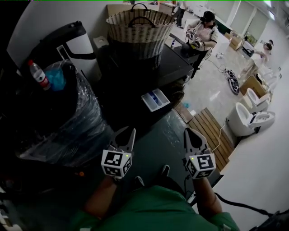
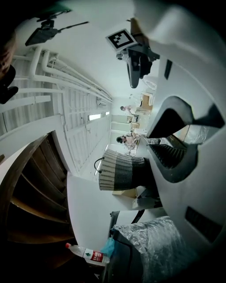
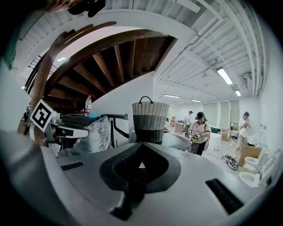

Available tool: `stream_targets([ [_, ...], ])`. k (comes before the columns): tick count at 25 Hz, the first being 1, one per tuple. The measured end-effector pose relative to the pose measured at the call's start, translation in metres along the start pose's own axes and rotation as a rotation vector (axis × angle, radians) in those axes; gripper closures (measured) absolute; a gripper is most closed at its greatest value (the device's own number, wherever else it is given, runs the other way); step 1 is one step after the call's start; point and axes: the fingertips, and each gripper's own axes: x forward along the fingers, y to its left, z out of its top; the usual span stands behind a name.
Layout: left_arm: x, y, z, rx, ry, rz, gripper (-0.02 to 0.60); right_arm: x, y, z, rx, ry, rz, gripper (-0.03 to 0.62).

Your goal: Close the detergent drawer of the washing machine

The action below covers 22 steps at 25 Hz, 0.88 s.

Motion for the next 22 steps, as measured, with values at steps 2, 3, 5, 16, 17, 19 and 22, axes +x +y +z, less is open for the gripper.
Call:
stream_targets([
  [2,0.006,0.003,-0.001,0.001,0.004,0.005,0.525,0.007,-0.003,-0.004,0.007,0.005,0.004,0.571],
  [3,0.010,0.004,-0.001,0.002,0.005,0.008,0.525,0.011,-0.005,-0.005,0.011,0.006,0.007,0.571],
  [5,0.017,0.005,0.000,0.004,0.009,0.016,0.525,0.019,-0.011,-0.007,0.020,0.006,0.015,0.571],
  [16,0.087,-0.006,0.021,0.017,0.011,0.093,0.525,0.073,-0.071,0.012,-0.039,-0.037,0.100,0.571],
  [17,0.095,-0.008,0.023,0.016,0.012,0.102,0.525,0.078,-0.077,0.015,-0.056,-0.045,0.108,0.571],
  [19,0.110,-0.012,0.025,0.016,0.016,0.120,0.525,0.088,-0.090,0.018,-0.072,-0.056,0.133,0.571],
  [22,0.128,-0.020,0.029,0.020,0.023,0.151,0.525,0.100,-0.109,0.015,-0.044,-0.054,0.172,0.571],
])
